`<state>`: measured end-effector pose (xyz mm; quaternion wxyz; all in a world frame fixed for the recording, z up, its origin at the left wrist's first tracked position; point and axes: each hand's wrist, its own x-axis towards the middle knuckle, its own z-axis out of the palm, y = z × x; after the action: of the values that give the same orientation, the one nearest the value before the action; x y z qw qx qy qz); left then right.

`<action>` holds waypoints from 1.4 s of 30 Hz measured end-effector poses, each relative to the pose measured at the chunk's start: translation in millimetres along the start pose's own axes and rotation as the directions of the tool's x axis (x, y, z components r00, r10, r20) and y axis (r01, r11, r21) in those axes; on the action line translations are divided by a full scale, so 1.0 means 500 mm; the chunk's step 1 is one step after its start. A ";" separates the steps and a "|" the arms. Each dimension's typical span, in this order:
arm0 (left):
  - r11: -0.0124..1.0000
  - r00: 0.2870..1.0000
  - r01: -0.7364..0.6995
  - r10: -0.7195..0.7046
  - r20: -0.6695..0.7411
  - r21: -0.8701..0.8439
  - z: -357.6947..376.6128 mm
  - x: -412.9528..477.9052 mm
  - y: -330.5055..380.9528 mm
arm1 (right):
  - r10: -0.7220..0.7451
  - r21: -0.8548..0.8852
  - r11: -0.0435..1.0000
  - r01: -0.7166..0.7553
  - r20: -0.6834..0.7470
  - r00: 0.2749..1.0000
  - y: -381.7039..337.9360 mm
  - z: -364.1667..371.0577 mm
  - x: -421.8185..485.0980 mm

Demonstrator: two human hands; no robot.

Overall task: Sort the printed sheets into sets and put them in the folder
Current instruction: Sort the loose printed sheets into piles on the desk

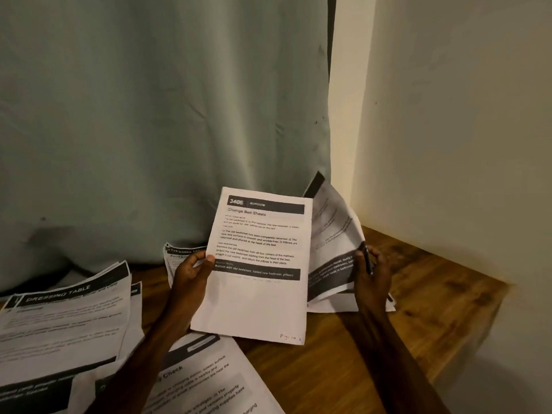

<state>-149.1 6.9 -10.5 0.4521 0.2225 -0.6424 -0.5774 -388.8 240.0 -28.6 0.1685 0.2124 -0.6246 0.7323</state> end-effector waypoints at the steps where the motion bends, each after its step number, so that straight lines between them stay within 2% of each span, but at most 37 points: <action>1: 1.000 1.000 0.006 -0.006 -0.024 -0.011 -0.003 0.001 0.001 | 0.034 0.071 0.997 -0.035 0.010 0.999 0.002 -0.003 0.003; 8: 0.999 0.994 0.033 -0.038 -0.107 -0.043 -0.016 0.007 0.013 | 0.218 0.346 0.904 -0.250 0.129 0.967 -0.009 -0.006 0.006; 16: 0.996 0.993 0.038 -0.046 -0.107 -0.079 -0.014 -0.003 0.025 | 0.264 0.327 0.892 -0.313 0.184 0.947 -0.025 -0.004 -0.006; 20: 0.993 0.993 0.052 -0.062 -0.104 -0.103 -0.014 -0.009 0.039 | 0.296 0.345 0.858 -0.379 0.270 0.916 -0.046 0.012 -0.032; 24: 0.981 0.986 0.142 -0.152 -0.068 -0.132 -0.019 -0.023 0.069 | 0.347 0.339 0.803 -0.491 0.404 0.846 -0.068 0.037 -0.070; 29: 0.968 0.971 0.237 -0.235 0.030 -0.079 -0.041 -0.044 0.120 | 0.376 0.321 0.740 -0.590 0.530 0.760 -0.127 0.064 -0.140; 31: 0.962 0.961 0.270 -0.266 0.074 -0.050 -0.052 -0.059 0.134 | 0.363 0.313 0.739 -0.597 0.561 0.744 -0.177 0.067 -0.169; 34: 0.954 0.946 0.299 -0.292 0.142 -0.029 -0.085 -0.079 0.171 | 0.319 0.227 0.828 -0.512 0.560 0.764 -0.260 0.073 -0.197; 38: 0.932 0.921 0.358 -0.343 0.185 -0.050 -0.163 -0.099 0.247 | 0.238 0.216 0.872 -0.439 0.597 0.766 -0.347 0.090 -0.236; 40: 0.911 0.894 0.402 -0.368 0.257 -0.093 -0.211 -0.118 0.278 | 0.229 0.214 0.858 -0.467 0.655 0.720 -0.375 0.106 -0.270; 42: 0.920 0.910 0.381 -0.356 0.213 -0.094 -0.267 -0.143 0.297 | 0.221 0.192 0.843 -0.502 0.727 0.650 -0.397 0.124 -0.304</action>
<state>33.0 27.3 96.5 0.2845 0.2524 -0.5893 -0.7128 -151.2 214.1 67.7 -0.2685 0.3612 -0.5187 0.7269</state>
